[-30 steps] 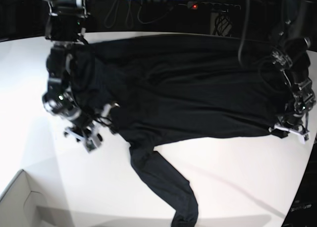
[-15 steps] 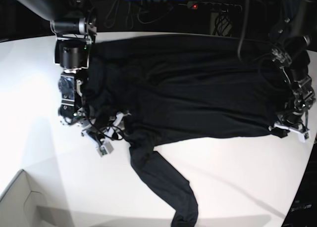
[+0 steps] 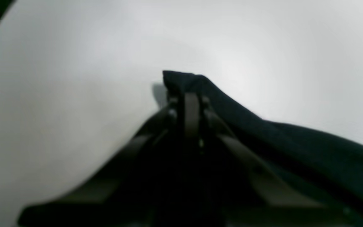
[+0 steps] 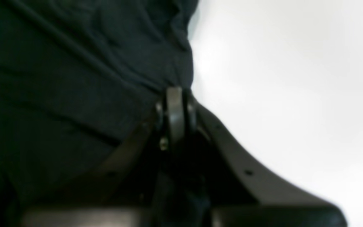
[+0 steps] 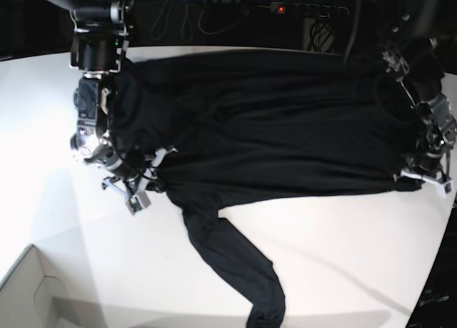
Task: Layout the t-shirt on the table in an organized manner, then fold the t-shirt properly
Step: 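Lift the side edge with the right gripper and fold it over the body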
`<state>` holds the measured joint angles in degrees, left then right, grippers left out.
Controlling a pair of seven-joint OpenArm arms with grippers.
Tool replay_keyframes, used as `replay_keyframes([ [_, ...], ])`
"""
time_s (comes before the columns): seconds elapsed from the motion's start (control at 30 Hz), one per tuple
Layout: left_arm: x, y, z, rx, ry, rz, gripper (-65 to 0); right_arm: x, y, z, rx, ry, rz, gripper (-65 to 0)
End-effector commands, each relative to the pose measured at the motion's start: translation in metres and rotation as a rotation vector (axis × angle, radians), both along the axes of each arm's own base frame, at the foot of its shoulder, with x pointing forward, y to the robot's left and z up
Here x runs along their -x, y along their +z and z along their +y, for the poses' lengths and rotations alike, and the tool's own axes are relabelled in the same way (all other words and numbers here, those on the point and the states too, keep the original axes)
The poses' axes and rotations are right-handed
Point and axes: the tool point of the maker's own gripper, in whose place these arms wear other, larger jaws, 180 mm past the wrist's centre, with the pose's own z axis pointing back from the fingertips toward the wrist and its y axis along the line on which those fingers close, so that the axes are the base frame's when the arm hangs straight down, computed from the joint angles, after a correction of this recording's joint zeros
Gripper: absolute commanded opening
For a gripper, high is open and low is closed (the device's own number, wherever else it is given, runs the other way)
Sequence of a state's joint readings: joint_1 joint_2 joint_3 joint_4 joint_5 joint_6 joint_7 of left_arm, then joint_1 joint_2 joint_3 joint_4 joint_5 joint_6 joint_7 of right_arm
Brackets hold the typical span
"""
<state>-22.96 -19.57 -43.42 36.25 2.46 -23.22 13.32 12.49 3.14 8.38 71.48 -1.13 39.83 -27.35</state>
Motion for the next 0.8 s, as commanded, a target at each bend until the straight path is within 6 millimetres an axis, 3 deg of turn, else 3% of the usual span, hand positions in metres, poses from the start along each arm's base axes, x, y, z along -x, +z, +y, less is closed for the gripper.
replay_keyframes([
  [0.0, -0.017, 0.040, 0.016, -0.042, 0.019, -0.121, -65.0, -0.013, 0.028, 0.001, -0.023, -0.001, -0.090, -65.0],
  [0.1, -0.012, 0.062, 0.022, -0.049, 0.040, -0.204, -65.0, -0.009, 0.045, 0.005, -0.022, 0.000, -0.146, -65.0],
  [0.4, 0.004, 0.098, 0.017, 0.000, 0.011, -0.231, -65.0, 0.019, 0.081, 0.003, 0.068, 0.010, -0.221, -65.0],
  [0.57, 0.024, 0.105, 0.009, 0.013, -0.019, -0.223, -65.0, 0.044, 0.096, 0.006, 0.095, 0.015, -0.254, -65.0],
  [0.77, 0.055, 0.102, -0.004, 0.048, -0.050, -0.213, -65.0, 0.079, 0.093, 0.008, 0.115, 0.024, -0.233, -65.0],
])
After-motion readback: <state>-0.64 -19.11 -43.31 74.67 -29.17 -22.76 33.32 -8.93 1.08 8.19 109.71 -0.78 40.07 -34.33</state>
